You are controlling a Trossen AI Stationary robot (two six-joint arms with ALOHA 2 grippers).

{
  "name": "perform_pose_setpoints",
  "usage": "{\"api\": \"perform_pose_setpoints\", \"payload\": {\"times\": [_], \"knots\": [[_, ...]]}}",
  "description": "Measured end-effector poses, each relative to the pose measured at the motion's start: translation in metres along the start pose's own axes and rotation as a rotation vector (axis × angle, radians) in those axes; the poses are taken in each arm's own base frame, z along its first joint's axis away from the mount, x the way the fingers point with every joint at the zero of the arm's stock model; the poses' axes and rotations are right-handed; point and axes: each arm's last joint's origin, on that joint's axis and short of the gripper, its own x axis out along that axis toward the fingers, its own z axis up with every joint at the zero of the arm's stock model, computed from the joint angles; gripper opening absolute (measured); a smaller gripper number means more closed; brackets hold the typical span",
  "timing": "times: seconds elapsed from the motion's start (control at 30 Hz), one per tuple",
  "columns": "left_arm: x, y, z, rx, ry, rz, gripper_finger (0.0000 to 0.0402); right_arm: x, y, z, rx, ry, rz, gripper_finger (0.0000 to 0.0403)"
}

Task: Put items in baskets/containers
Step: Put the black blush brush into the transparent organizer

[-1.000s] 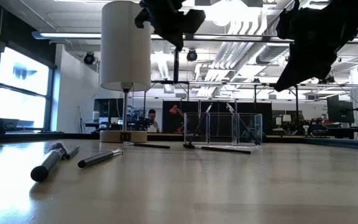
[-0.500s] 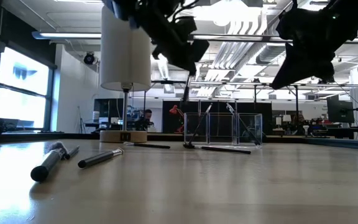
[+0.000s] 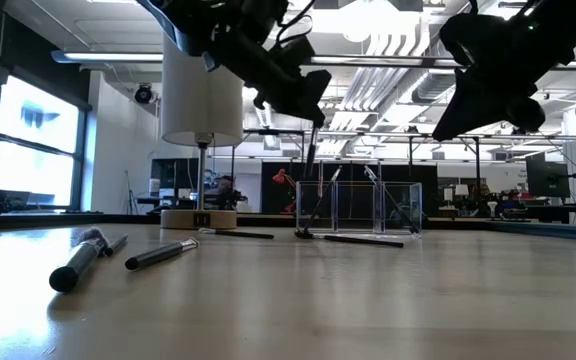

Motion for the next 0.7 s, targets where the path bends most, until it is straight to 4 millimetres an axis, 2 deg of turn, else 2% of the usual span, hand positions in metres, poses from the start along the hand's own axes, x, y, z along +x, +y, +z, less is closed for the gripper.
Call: {"api": "perform_pose_setpoints", "payload": {"times": [0.17,0.33,0.53,0.7], "knots": [[0.000,-0.003,0.001,-0.001,-0.013,-0.080,0.0001,0.000,0.000,0.000,0.018,0.000,0.000,0.0001],[0.000,-0.003,-0.001,0.008,0.008,-0.081,0.0005,0.000,0.000,0.000,0.017,0.000,0.000,0.0002],[0.007,-0.005,-0.010,0.014,0.026,-0.042,0.0040,0.000,0.000,0.000,0.002,0.002,0.001,0.0002],[0.007,-0.004,-0.006,0.006,0.004,-0.025,0.0062,0.000,0.000,0.000,-0.005,0.007,0.004,0.0001]]}}
